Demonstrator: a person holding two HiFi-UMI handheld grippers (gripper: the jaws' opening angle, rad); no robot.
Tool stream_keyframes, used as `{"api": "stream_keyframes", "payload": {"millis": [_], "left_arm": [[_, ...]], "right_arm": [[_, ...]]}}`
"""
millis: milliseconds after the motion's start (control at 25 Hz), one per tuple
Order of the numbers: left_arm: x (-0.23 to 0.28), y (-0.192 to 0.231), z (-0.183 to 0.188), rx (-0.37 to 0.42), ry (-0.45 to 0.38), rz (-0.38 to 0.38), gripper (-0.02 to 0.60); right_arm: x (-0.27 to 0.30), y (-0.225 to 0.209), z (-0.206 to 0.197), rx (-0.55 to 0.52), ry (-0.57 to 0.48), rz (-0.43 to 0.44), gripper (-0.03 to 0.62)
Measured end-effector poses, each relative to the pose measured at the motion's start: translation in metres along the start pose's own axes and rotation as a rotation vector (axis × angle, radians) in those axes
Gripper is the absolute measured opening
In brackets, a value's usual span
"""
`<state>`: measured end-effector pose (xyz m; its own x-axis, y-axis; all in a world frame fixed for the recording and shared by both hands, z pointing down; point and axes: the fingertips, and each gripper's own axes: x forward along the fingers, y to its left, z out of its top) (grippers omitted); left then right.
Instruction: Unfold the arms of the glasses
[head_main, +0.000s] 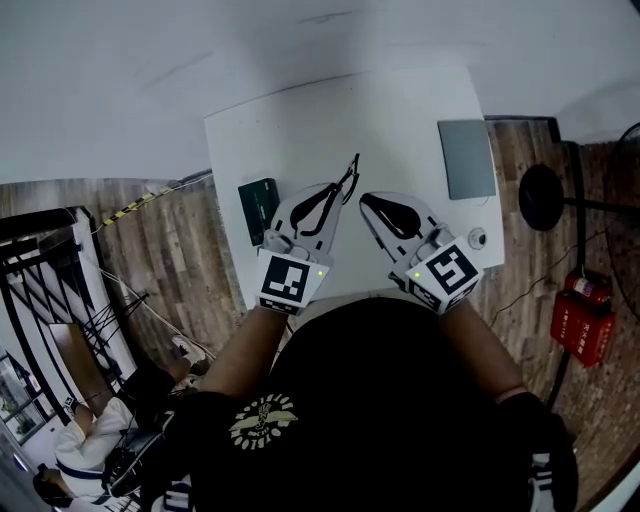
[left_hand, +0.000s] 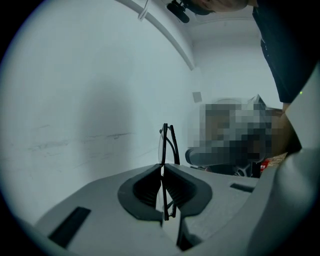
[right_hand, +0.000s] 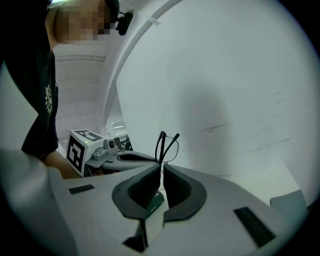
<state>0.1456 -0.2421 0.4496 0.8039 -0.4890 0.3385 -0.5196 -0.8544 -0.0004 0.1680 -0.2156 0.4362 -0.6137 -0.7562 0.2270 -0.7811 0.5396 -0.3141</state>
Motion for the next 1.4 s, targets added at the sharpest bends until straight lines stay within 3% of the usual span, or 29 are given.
{"api": "stream_keyframes", "payload": {"millis": [400, 760, 1400], "left_arm": [[-0.049, 0.004, 0.01, 0.044, -0.025, 0.041, 0.025], [-0.098, -0.009, 0.016, 0.119, -0.104, 0.06, 0.025], [-0.117, -0.003, 0.015, 0.153, -0.133, 0.083, 0.025]], "right_arm": [[0.015, 0.049, 0.005, -0.039, 0.016, 0.072, 0.055], [0.014, 0.099, 0.011, -0.095, 0.013, 0.112, 0.039], [0.01, 0.113, 0.012, -0.144, 0.032, 0.131, 0.025]]}}
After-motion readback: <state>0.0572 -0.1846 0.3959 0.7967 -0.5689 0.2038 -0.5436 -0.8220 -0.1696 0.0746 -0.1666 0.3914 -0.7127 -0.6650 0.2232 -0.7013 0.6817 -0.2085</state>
